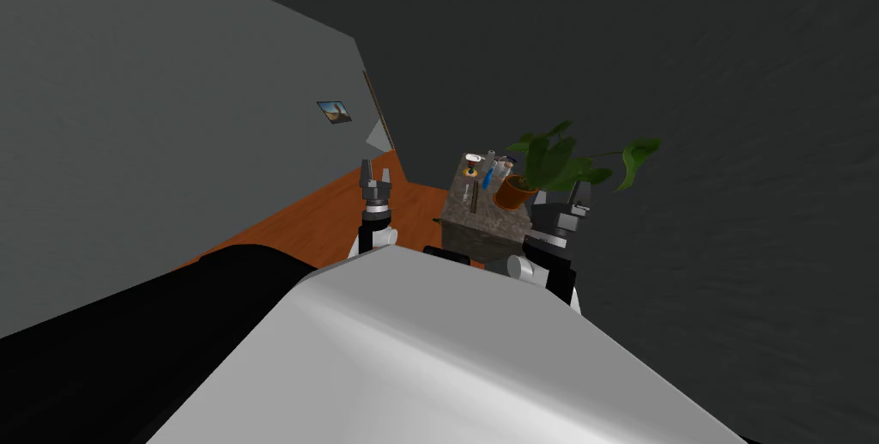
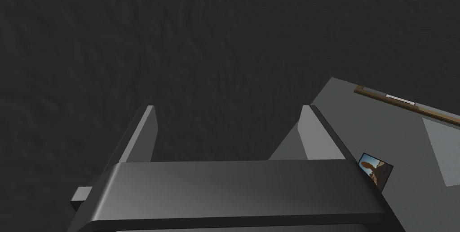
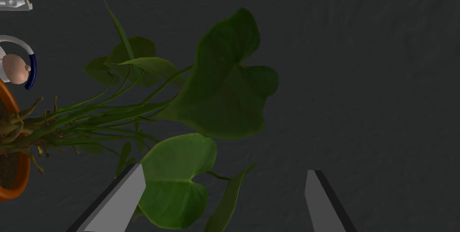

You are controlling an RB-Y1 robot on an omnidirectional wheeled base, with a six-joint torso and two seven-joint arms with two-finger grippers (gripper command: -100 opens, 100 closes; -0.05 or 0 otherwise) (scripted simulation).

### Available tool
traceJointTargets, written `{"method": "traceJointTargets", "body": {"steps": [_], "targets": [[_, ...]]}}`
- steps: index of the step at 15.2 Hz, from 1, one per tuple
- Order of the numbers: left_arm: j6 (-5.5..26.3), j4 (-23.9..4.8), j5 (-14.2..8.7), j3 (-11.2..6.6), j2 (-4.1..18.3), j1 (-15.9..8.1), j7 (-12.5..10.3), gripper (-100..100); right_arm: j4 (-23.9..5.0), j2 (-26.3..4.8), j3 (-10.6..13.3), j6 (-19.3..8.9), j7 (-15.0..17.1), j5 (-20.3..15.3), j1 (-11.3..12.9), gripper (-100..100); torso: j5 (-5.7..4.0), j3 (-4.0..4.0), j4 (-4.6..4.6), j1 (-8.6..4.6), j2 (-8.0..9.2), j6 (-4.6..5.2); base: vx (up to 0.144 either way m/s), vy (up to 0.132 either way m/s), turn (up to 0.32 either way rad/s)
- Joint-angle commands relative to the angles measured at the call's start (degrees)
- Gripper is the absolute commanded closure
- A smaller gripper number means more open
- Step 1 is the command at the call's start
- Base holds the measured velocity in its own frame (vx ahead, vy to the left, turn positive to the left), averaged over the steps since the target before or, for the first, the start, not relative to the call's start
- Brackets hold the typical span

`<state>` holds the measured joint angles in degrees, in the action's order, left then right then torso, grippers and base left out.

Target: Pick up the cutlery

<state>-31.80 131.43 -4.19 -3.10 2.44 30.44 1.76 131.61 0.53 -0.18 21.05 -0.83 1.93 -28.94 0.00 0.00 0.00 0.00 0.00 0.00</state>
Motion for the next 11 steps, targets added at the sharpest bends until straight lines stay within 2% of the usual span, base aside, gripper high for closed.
{"method": "traceJointTargets", "body": {"steps": [1,3,4,5,6,7,8,9,10,11], "targets": [[0.0,0.0,0.0,0.0,0.0,0.0,0.0,0,-0.2,-2.2,-0.1,-0.5,-0.4,0.4,0.0,-100,0.0,0.0,0.0,0.0,0.0,0.0,-0.002,0.029,0.004],[0.0,0.0,0.0,0.01,0.0,0.0,0.0,0,-0.4,-3.9,-0.1,-1.0,-0.8,0.9,0.0,-100,0.03,0.02,0.0,0.21,0.04,0.0,-0.019,0.087,-0.003],[0.0,0.0,0.0,0.01,0.0,0.0,0.0,0,-0.7,-5.8,-0.2,-1.7,-1.4,1.5,0.0,-100,0.06,0.04,0.01,0.3,0.07,0.0,-0.012,0.1,-0.007],[0.0,0.0,0.0,0.01,0.0,0.0,0.0,0,-0.7,-5.8,-0.2,-1.7,-1.4,1.5,0.0,-100,0.08,0.03,0.01,0.36,0.06,0.0,-0.007,0.102,-0.004],[0.0,0.0,0.0,0.01,0.0,0.0,0.0,0,-1.0,-7.8,-0.2,-2.5,-2.1,2.2,-0.1,-100,0.09,0.03,0.01,0.4,0.05,0.0,-0.008,0.125,0.001],[0.0,0.0,0.0,0.01,0.0,0.0,0.0,0,-1.0,-7.8,-0.2,-2.5,-2.1,2.2,-0.1,-100,0.1,0.02,0.01,0.47,0.04,0.0,-0.011,0.115,-0.007],[0.0,0.0,0.0,0.01,0.0,0.0,0.0,0,-1.4,-9.9,-0.2,-3.5,-2.9,3.1,-0.1,-100,0.11,0.03,0.01,0.48,0.05,0.0,-0.009,0.11,-0.005],[0.0,0.0,0.0,0.01,0.0,0.0,0.0,0,-1.4,-9.9,-0.2,-3.5,-2.9,3.1,-0.1,-100,0.1,0.02,0.01,0.48,0.04,-0.01,-0.009,0.117,-0.002],[0.0,0.0,0.0,0.01,0.0,0.0,0.0,0,-1.9,-12.0,-0.2,-4.6,-3.9,4.1,-0.2,-100,0.11,0.02,0.01,0.49,0.04,0.0,-0.016,0.147,0.001],[0.0,0.0,0.0,0.01,0.0,0.0,0.0,0,-1.9,-12.2,-0.2,-4.6,-3.9,4.1,-0.2,-100,0.12,0.03,0.01,0.57,0.06,-0.01,-0.014,0.143,-0.009]]}}
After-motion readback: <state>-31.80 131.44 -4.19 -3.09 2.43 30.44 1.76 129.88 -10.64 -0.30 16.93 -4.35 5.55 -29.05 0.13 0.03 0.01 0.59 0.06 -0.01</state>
